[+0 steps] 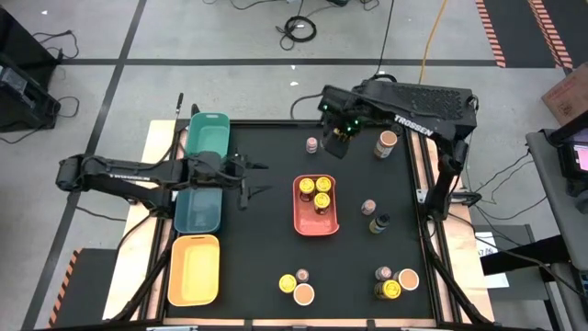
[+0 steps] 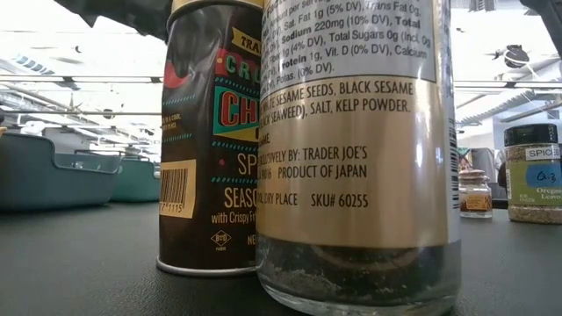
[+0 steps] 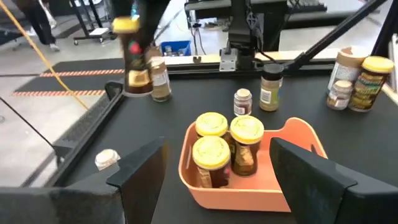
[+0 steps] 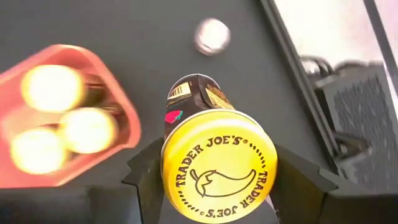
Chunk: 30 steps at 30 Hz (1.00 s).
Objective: Sort spices by type
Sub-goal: Put the yellow seasoning can in the orange bin
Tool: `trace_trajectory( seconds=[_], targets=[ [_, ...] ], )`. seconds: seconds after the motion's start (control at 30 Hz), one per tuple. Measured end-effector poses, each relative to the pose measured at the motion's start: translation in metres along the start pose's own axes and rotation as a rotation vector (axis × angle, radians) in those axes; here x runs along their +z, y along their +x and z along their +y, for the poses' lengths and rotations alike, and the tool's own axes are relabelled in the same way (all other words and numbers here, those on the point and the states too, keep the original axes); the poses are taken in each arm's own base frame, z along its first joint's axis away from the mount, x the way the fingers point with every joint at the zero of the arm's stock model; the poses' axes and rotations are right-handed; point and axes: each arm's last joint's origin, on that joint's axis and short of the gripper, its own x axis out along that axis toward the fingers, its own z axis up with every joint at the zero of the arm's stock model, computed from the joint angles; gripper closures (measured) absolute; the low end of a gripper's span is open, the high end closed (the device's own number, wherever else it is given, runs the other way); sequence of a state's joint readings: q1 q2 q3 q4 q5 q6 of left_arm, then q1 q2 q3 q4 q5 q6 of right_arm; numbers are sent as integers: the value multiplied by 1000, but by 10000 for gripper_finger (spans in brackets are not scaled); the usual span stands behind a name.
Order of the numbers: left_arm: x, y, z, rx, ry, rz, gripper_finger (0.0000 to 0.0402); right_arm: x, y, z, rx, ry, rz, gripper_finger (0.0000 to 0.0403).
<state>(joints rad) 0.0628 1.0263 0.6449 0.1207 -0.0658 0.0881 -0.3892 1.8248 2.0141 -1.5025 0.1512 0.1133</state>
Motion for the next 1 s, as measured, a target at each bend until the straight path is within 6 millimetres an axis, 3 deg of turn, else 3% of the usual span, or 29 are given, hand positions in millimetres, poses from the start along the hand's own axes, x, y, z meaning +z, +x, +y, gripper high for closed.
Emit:
trace_trajectory(
  seconds=[0.3, 0.57, 0.73, 1.0],
  targets=[
    [-43, -7, -7, -15, -122, -28, 116, -14, -27, 84, 92, -164, -101, 185],
    [-40, -8, -7, -24, -136, -97, 116, -26, -37, 141, 178, -325, -221, 181],
    [-40, -7, -7, -27, -135, -94, 116, -27, -21, 163, 178, -415, -203, 180],
    [-41, -7, -7, -28, -136, -86, 116, -19, 15, 182, 141, -478, -109, 179]
  ],
)
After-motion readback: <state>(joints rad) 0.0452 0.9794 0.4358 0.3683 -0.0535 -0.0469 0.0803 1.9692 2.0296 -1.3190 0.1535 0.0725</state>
